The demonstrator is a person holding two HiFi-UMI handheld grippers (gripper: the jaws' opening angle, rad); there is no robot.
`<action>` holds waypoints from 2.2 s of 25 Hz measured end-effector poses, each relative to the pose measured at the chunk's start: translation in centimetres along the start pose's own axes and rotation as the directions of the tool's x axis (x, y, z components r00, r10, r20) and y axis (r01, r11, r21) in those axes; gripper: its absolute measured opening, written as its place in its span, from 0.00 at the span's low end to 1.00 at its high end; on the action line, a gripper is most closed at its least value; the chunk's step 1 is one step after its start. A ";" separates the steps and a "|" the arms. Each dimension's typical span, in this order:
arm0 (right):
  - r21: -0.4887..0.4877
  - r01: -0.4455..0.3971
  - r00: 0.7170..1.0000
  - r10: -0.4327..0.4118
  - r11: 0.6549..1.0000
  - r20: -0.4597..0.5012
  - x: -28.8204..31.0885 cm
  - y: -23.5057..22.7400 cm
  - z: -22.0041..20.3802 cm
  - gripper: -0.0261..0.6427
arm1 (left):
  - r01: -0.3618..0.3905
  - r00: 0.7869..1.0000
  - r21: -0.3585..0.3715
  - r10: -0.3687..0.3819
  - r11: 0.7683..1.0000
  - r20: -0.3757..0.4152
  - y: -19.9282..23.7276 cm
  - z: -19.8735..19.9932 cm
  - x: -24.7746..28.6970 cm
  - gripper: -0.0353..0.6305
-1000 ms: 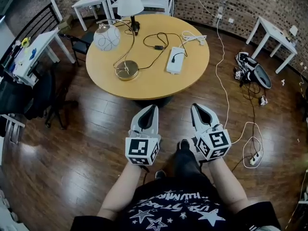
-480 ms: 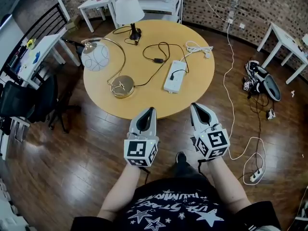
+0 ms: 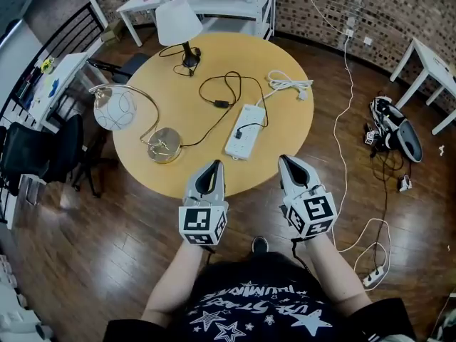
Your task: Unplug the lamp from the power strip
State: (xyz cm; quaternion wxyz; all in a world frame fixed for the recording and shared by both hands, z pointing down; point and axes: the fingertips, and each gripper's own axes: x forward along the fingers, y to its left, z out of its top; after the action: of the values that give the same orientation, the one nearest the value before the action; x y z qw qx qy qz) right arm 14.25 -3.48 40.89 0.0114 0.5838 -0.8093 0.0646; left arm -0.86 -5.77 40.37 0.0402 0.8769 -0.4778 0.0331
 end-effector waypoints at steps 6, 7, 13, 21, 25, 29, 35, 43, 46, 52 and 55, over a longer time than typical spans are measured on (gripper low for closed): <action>0.003 -0.042 0.999 0.042 0.999 -0.012 1.8 -1.5 -0.3 0.05 | -0.038 0.999 -0.006 0.038 0.999 -0.029 -0.2 -0.7 2.0 0.06; 0.005 -0.049 0.999 0.049 0.999 -0.016 2.1 -1.5 -0.4 0.05 | -0.037 0.999 -0.002 0.037 0.999 -0.038 -0.2 -0.9 2.2 0.06; 0.006 -0.077 0.995 0.078 0.997 -0.056 4.2 -0.9 -1.7 0.05 | -0.021 0.996 -0.005 0.021 1.000 -0.088 0.9 -2.7 4.4 0.06; -0.011 -0.046 0.994 0.045 0.999 -0.102 8.2 -1.8 -3.0 0.05 | 0.047 0.986 -0.024 -0.051 0.999 -0.158 2.2 -5.7 8.0 0.06; -0.004 -0.035 0.989 0.034 0.999 -0.141 10.1 -1.9 -4.5 0.05 | 0.092 0.973 -0.012 -0.092 0.996 -0.212 2.4 -7.9 9.9 0.06; -0.016 -0.060 0.980 0.056 0.998 -0.191 11.6 -0.9 -6.5 0.05 | 0.120 0.954 0.006 -0.113 0.993 -0.278 3.3 -10.8 11.3 0.06; -0.025 -0.042 0.971 0.034 0.999 -0.238 13.0 -0.7 -8.3 0.05 | 0.208 0.918 0.009 -0.192 0.978 -0.348 2.7 -13.3 12.7 0.06; -0.050 -0.066 0.954 0.048 0.997 -0.295 14.2 -0.7 -9.7 0.05 | 0.256 0.884 -0.005 -0.236 0.967 -0.404 2.2 -15.5 14.0 0.06; -0.039 -0.095 0.944 0.078 0.995 -0.320 14.5 -0.6 -10.7 0.05 | 0.272 0.873 0.014 -0.240 0.962 -0.423 1.9 -16.1 14.2 0.06; -0.023 -0.168 0.924 0.150 0.986 -0.352 15.1 -0.3 -11.9 0.05 | 0.255 0.864 0.062 -0.199 0.965 -0.463 2.0 -16.8 14.8 0.06; -0.017 -0.196 0.917 0.177 0.981 -0.357 15.6 -0.4 -12.2 0.05 | 0.252 0.856 0.078 -0.185 0.965 -0.483 2.1 -17.0 15.0 0.06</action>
State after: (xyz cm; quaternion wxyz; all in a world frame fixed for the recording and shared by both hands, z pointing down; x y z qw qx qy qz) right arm 8.96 -16.92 54.50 0.1657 0.4825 -0.8472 0.1481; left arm 5.17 -17.69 58.78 0.0978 0.8916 -0.3474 0.2734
